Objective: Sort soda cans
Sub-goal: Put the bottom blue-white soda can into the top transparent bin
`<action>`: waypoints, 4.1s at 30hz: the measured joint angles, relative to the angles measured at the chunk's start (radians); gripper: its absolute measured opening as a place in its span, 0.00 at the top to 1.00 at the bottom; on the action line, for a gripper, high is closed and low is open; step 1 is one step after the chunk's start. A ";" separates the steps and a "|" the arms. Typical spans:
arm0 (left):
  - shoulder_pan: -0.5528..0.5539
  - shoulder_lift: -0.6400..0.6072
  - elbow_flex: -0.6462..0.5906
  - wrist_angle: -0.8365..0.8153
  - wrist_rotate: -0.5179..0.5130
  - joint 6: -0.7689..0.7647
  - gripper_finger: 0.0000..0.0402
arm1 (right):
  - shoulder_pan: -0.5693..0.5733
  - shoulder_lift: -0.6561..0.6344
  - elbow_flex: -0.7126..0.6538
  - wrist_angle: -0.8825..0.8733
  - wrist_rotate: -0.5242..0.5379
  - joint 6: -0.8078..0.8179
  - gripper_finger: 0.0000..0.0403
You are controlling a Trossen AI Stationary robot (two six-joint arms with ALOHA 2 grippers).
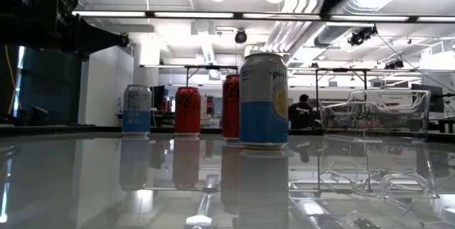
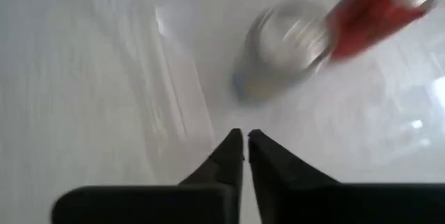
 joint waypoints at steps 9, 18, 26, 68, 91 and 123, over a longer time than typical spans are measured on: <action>0.000 0.000 0.000 -0.010 0.000 0.000 0.99 | -0.158 -0.101 -0.287 0.603 -0.123 -0.301 0.51; 0.000 0.000 0.000 -0.011 0.000 -0.001 0.99 | -0.255 -0.098 -0.394 0.863 -0.249 -0.402 0.23; 0.000 0.000 0.000 -0.013 0.000 -0.002 0.99 | -0.275 -0.090 -0.394 0.834 -0.163 -0.505 0.23; 0.000 0.000 0.000 -0.016 0.009 -0.002 0.99 | -0.250 -0.362 -0.391 0.289 0.057 -0.145 0.35; 0.000 0.001 0.000 -0.016 0.011 -0.019 0.99 | -0.555 -0.546 -0.292 -0.621 0.448 0.305 0.35; 0.000 0.001 0.000 -0.016 0.011 -0.017 0.99 | -0.879 -0.749 -0.629 -0.311 0.194 0.140 0.35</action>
